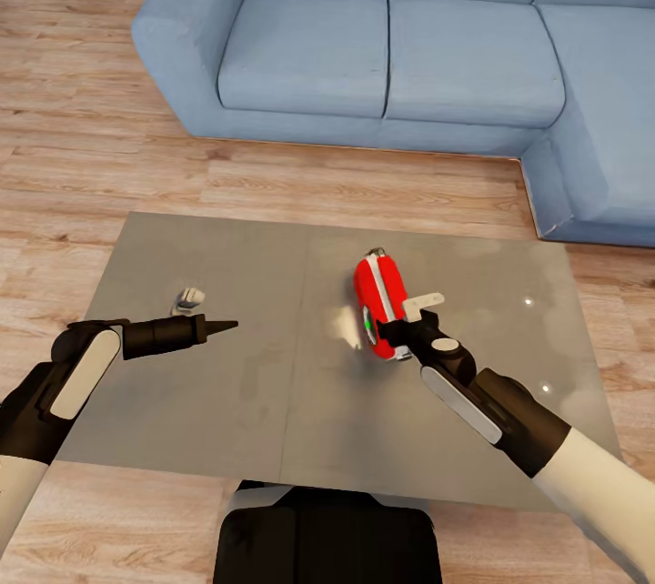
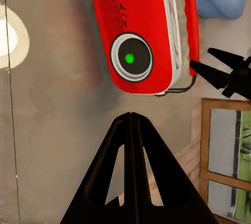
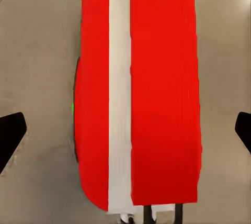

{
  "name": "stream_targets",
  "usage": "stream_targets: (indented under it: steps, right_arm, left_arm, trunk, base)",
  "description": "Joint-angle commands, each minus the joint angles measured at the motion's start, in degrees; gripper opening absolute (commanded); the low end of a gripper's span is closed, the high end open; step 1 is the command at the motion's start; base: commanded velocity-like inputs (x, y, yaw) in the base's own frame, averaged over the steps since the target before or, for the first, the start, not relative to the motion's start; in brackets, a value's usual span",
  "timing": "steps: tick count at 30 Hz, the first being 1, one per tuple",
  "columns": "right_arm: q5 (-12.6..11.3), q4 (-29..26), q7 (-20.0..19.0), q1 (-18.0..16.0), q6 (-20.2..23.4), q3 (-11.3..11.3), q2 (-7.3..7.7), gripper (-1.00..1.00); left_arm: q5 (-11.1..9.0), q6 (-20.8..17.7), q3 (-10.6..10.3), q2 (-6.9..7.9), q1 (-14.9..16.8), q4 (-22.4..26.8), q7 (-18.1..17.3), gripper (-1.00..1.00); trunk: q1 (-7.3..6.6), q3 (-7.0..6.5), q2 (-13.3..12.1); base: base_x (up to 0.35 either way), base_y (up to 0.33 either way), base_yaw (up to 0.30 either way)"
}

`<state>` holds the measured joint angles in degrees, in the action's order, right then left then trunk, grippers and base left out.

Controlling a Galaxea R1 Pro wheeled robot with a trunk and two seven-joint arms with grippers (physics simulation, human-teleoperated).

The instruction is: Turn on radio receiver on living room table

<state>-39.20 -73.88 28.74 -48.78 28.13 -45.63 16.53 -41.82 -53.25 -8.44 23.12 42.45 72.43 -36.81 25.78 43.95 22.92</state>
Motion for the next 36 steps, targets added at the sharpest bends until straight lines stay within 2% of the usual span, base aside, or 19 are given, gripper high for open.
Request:
stream_targets:
  steps: [1,3,5,6,7,8,12,19,36]
  right_arm:
    - [-0.02,-1.04,0.02,0.00,0.34,0.03,0.09,1.00]
    - [0.02,-4.18,0.12,0.00,2.33,0.22,0.34,1.00]
    - [0.06,-9.24,0.27,0.00,8.25,1.65,0.51,1.00]
    - [0.04,-10.83,0.30,0.00,10.65,2.96,0.55,1.00]
    - [-0.04,-13.21,0.33,0.00,15.07,6.25,0.57,1.00]
    - [-0.06,-14.51,0.34,0.00,18.12,8.41,0.54,1.00]
    - [-0.07,-15.88,0.35,0.00,24.37,11.05,0.45,1.00]
    - [-0.01,-16.20,0.44,0.00,26.33,11.77,0.43,1.00]
    - [0.18,-16.21,0.46,0.00,25.71,12.39,0.43,1.00]
  left_arm:
    - [0.27,-0.01,-0.01,0.00,0.00,-0.11,0.03,-1.00]
    - [0.46,-0.01,0.00,-0.01,0.00,-0.02,0.10,-1.00]
    - [0.58,-0.01,-0.01,0.00,0.00,0.21,0.25,-1.00]
    - [0.62,-0.01,-0.01,0.00,0.00,0.26,0.28,-1.00]
    - [0.66,-0.01,0.00,0.00,0.00,0.36,0.31,-1.00]
    - [0.67,-0.01,-0.02,0.00,0.00,0.43,0.32,-1.00]
    - [0.69,-0.11,-0.03,0.02,0.00,0.50,0.35,-1.00]
    - [0.78,-0.84,-0.05,0.21,0.00,0.52,0.50,-1.00]
    - [0.86,-0.98,-0.08,0.50,0.00,0.52,0.60,-1.00]
  trunk:
    - [0.00,0.00,0.00]
    - [0.00,0.00,0.00]
    - [0.00,0.00,0.00]
    - [0.00,0.00,0.00]
    - [0.00,0.00,0.00]
    - [0.00,0.00,0.00]
    - [0.00,0.00,0.00]
    - [0.00,0.00,0.00]
    - [0.00,0.00,0.00]
  base:
    - [0.000,0.000,0.000]
    - [0.000,0.000,0.000]
    - [0.000,0.000,0.000]
    - [0.000,0.000,0.000]
    - [0.000,0.000,0.000]
    - [0.000,0.000,0.000]
    - [0.000,0.000,0.000]
    - [-0.052,-0.027,0.000]
    - [-0.274,-0.144,0.000]
